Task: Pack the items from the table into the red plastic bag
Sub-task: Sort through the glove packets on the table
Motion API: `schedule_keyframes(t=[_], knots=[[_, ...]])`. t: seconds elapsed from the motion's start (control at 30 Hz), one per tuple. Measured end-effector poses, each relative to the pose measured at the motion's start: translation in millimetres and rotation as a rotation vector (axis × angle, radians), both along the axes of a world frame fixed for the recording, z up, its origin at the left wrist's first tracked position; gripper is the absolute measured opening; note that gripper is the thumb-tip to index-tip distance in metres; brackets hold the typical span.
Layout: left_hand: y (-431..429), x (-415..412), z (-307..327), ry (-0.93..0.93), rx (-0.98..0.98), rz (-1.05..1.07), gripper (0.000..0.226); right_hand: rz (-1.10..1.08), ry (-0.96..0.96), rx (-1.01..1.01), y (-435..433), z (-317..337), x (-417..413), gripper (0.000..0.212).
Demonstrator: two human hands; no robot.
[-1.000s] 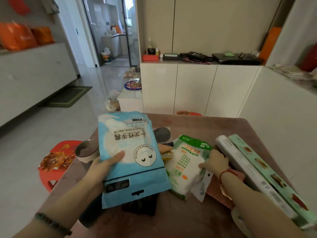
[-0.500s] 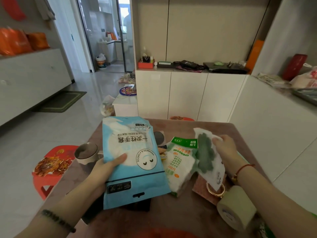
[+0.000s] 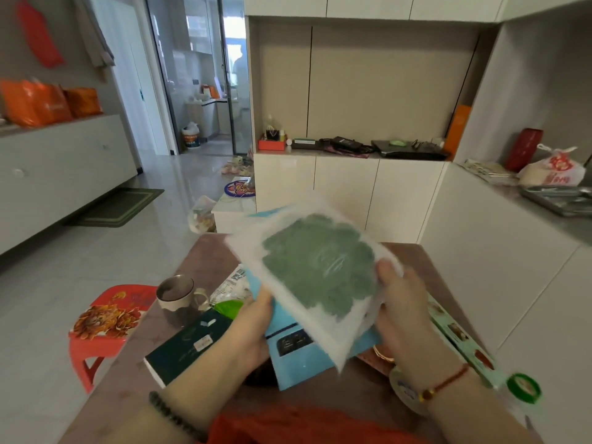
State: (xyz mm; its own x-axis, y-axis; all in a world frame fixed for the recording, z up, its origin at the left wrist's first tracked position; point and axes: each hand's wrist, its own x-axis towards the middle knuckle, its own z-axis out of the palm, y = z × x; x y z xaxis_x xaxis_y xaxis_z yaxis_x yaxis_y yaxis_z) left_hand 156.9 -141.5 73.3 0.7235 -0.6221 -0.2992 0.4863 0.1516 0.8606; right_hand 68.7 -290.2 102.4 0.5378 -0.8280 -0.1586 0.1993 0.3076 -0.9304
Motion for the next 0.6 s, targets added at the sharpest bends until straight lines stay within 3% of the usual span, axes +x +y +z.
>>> schedule_keyframes(t=[0.07, 0.17, 0.23, 0.33, 0.4, 0.47, 0.53, 0.6], knots=[[4.6, -12.2, 4.7, 0.037, -0.056, -0.022, 0.029, -0.058, 0.052, 0.016, 18.8, -14.8, 0.7, 0.017], [12.0, -20.2, 3.3, 0.148, -0.14, 0.001, 0.063, -0.129, 0.077, 0.042, 37.0, -28.2, 1.3, 0.009], [18.5, -22.5, 3.2, 0.186, -0.188, 0.028, 0.072, -0.168, 0.144, -0.03, 45.9, -36.6, 3.3, 0.004], [28.8, -18.0, -1.0, 0.1, -0.088, 0.065, 0.044, -0.06, 0.18, -0.216, 58.4, -44.4, 3.3, 0.014], [39.1, -1.9, -8.4, 0.104, 0.007, 0.127, 0.045, 0.13, 0.199, -0.265, 55.2, -46.2, 7.0, 0.013], [50.8, 16.4, -13.5, 0.11, 0.049, 0.189, 0.035, 0.236, 0.246, -0.187, 34.4, -49.8, 17.1, 0.008], [60.9, 36.3, -16.8, 0.079, 0.056, 0.249, 0.03, 0.15, 0.296, -0.014, -2.1, -65.4, 36.0, 0.023], [67.9, 54.0, -21.9, 0.037, 0.064, 0.269, 0.032, 0.095, 0.479, 0.028, -33.6, -91.8, 53.1, 0.035]])
